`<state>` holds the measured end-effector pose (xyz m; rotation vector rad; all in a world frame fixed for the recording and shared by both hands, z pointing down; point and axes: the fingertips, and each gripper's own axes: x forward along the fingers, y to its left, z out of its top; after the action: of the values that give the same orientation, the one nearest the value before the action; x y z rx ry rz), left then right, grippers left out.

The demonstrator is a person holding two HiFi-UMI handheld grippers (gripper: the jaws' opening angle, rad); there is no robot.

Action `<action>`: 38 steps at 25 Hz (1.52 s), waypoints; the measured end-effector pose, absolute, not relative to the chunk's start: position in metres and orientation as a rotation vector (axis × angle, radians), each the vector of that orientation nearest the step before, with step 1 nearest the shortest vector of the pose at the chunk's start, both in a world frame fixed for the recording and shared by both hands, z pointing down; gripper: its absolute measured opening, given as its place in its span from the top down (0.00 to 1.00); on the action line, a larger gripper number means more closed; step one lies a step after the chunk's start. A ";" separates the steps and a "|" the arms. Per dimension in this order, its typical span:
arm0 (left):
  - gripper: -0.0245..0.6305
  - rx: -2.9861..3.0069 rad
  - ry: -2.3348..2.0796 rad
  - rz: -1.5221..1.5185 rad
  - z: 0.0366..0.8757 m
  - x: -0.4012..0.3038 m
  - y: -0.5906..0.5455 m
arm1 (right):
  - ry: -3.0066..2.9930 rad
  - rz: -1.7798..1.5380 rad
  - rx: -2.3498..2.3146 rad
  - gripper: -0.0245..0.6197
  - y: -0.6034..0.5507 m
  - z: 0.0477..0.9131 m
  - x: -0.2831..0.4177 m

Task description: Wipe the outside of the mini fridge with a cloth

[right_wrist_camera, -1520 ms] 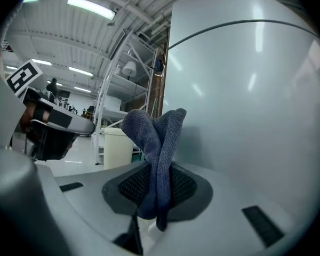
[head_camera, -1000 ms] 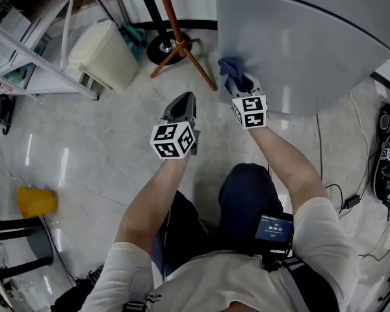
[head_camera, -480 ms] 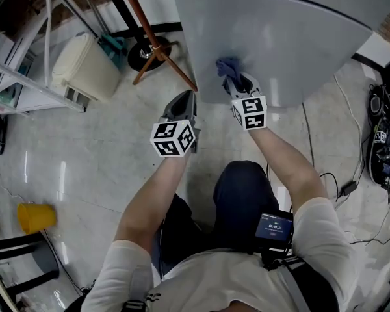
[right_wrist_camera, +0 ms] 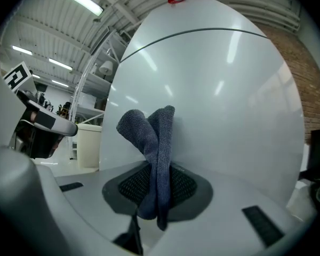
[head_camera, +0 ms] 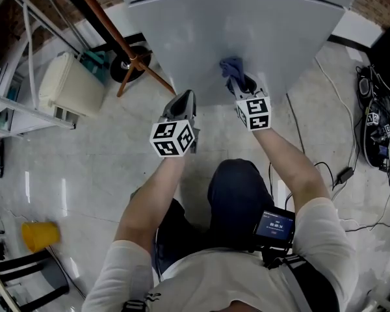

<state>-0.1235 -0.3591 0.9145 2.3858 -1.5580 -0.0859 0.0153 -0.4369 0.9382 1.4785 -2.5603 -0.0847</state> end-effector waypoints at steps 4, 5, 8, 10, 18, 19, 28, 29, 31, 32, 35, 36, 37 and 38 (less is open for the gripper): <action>0.96 2.409 -1.516 -0.075 0.915 -0.099 -0.364 | -2.515 -0.072 1.548 0.85 -0.440 0.939 0.055; 0.96 2.414 -1.507 -0.072 0.916 -0.093 -0.365 | -2.503 -0.067 1.567 0.85 -0.441 0.939 0.065; 0.96 2.425 -1.483 -0.062 0.919 -0.079 -0.368 | -2.468 -0.053 1.620 0.85 -0.444 0.942 0.093; 0.96 2.433 -1.471 -0.055 0.920 -0.070 -0.369 | -2.443 -0.042 1.658 0.85 -0.445 0.943 0.113; 0.96 2.467 -1.425 -0.022 0.918 -0.040 -0.374 | -2.350 0.000 1.789 0.85 -0.455 0.943 0.185; 0.96 2.473 -1.417 -0.016 0.919 -0.036 -0.375 | -2.340 0.003 1.804 0.85 -0.456 0.942 0.194; 0.96 2.499 -1.378 0.014 0.920 -0.007 -0.379 | -2.248 0.081 1.938 0.85 -0.465 0.951 0.260; 0.96 2.502 -1.375 0.016 0.920 -0.005 -0.378 | -2.246 0.085 1.938 0.85 -0.465 0.952 0.262; 0.96 2.505 -1.372 0.021 0.921 -0.003 -0.377 | -2.245 0.091 1.932 0.85 -0.465 0.954 0.262; 0.96 2.505 -1.371 0.022 0.921 -0.003 -0.377 | -2.245 0.095 1.930 0.85 -0.465 0.954 0.262; 0.96 2.511 -1.370 0.010 0.916 -0.006 -0.377 | -2.243 0.091 1.917 0.85 -0.464 0.951 0.259; 0.96 2.515 -1.369 0.003 0.913 -0.007 -0.376 | -2.243 0.085 1.912 0.85 -0.463 0.949 0.257; 0.96 2.518 -1.366 -0.004 0.911 -0.009 -0.375 | -2.244 0.080 1.906 0.85 -0.461 0.946 0.255; 0.96 2.520 -1.361 -0.012 0.909 -0.010 -0.373 | -2.244 0.074 1.901 0.85 -0.459 0.943 0.254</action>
<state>-0.0104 -0.3729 0.9089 2.5203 -1.3610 -0.0116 0.2537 -0.4587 0.9434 1.9006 -2.2439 0.0744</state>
